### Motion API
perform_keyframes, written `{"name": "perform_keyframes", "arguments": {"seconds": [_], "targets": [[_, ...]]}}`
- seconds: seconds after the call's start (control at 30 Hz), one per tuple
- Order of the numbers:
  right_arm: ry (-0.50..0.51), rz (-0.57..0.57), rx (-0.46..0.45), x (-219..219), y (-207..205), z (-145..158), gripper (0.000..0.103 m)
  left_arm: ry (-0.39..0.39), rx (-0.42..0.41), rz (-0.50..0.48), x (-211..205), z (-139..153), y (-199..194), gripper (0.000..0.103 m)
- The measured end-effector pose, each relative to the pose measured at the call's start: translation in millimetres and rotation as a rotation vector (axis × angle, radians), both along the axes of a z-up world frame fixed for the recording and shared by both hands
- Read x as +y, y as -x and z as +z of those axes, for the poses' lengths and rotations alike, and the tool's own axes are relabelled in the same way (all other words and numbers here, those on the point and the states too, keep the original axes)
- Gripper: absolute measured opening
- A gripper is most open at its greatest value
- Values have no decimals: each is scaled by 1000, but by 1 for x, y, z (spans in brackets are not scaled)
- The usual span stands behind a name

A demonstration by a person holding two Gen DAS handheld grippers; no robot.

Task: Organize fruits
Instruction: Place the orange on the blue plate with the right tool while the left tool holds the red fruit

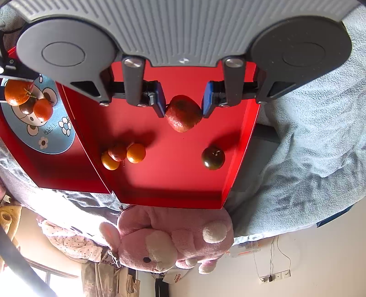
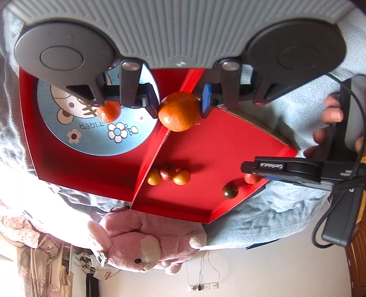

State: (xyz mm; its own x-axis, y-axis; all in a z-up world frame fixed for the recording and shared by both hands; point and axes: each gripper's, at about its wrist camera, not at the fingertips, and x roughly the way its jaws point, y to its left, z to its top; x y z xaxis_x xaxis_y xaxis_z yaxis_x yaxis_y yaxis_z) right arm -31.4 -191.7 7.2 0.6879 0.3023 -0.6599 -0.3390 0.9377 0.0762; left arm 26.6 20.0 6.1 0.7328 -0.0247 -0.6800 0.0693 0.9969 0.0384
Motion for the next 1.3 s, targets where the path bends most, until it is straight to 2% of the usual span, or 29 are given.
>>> {"name": "perform_keyframes", "arguments": {"seconds": [0.33,0.53,0.77,0.97,1.1,1.3], "targets": [[-9,-186,22,-71,-9,-19,42,0,19,-11,-1,-3,-5,39],[-11,-264,30,-99,-22,-29,42,6,26,-17,-2,-4,-7,39],[11,-293,45,-101,-60,-35,42,10,35,-28,-3,-6,-10,39],[69,-337,168,-105,-101,-50,42,17,40,-33,-2,-7,-12,39],[105,-328,208,-103,-107,-60,42,22,44,-38,-2,-8,-14,39],[81,-338,186,-104,-97,-59,42,19,39,-45,-3,-8,-12,39]]}}
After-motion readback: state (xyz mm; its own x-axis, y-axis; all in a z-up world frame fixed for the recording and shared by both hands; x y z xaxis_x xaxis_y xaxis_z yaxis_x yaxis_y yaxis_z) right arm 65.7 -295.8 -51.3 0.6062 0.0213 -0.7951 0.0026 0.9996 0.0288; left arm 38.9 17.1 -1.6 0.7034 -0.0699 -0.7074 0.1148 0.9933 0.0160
